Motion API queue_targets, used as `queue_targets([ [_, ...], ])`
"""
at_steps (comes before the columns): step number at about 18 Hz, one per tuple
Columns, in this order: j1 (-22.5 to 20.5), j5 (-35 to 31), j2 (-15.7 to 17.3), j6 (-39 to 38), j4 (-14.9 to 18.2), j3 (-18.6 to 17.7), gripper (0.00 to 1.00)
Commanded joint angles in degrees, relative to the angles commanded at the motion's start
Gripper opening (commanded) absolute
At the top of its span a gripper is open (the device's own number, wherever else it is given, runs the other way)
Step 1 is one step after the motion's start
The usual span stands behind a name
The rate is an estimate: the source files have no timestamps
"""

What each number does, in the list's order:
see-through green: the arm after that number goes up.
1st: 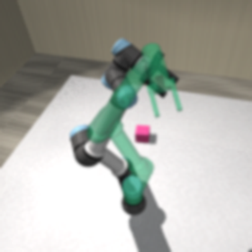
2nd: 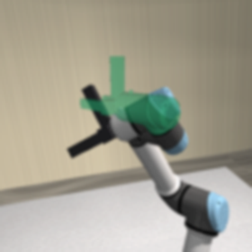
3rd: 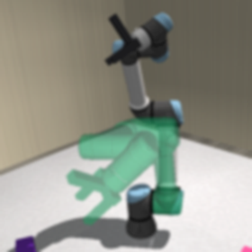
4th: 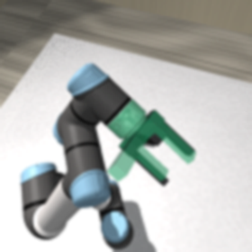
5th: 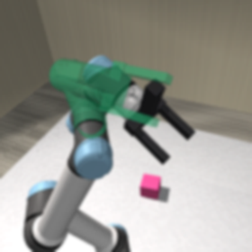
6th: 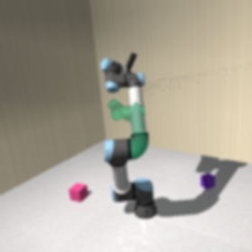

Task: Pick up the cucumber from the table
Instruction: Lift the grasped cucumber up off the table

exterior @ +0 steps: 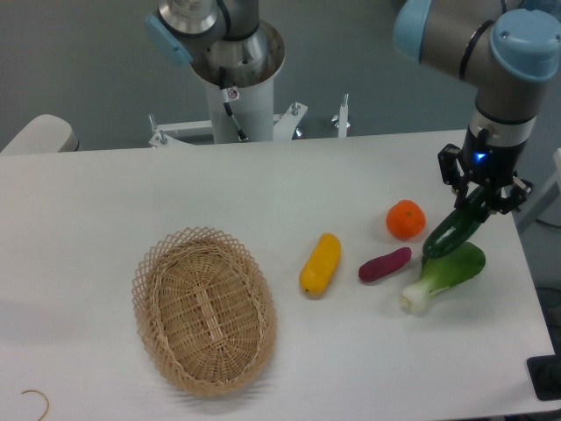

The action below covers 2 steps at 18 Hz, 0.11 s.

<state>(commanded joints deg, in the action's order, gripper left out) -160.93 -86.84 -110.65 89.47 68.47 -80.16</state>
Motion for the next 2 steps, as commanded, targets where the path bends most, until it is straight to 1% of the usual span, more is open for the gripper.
queue_targets([
  [2,0.0,0.0,0.0,0.0,0.0,0.0,0.31],
])
